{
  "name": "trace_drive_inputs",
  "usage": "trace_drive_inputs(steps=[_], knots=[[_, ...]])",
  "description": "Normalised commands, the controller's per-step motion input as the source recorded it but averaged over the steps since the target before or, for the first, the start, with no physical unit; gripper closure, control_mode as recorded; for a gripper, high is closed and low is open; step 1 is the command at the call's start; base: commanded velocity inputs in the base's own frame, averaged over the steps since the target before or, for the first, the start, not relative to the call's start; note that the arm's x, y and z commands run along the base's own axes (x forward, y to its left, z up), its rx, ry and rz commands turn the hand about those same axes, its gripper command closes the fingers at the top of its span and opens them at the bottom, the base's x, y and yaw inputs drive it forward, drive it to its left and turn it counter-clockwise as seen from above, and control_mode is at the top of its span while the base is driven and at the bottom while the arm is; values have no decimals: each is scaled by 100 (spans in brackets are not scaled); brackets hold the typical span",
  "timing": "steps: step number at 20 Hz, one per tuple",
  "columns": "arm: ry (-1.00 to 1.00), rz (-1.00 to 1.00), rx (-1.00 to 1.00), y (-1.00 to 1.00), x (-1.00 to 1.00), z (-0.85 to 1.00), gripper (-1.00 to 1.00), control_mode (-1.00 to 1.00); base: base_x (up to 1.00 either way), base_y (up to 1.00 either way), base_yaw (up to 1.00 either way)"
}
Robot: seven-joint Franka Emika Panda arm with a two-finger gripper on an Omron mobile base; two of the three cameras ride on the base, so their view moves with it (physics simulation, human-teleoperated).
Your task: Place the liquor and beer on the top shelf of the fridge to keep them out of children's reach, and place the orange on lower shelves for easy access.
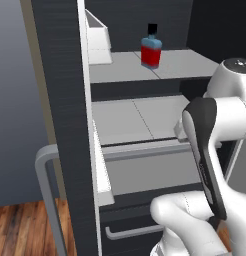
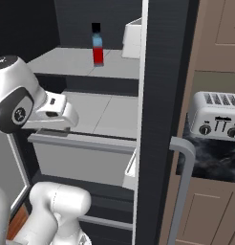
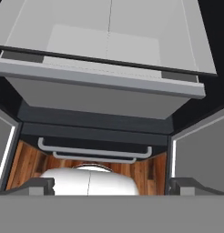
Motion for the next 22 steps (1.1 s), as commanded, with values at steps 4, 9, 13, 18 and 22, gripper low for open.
trace_drive_inputs(steps=[4, 9, 13, 18, 22], knots=[[1, 0, 0, 6, 0, -17, -100, -100, 0, 0, 0], [0, 0, 0, 0, 0, -1, -100, -100, 0, 0, 0], [0, 0, 0, 0, 0, 0, -100, 100, 0, 0, 0], [0, 0, 0, 0, 0, 0, -100, 100, 0, 0, 0], [0, 0, 0, 0, 0, 0, -100, 100, 3, 4, 0]])
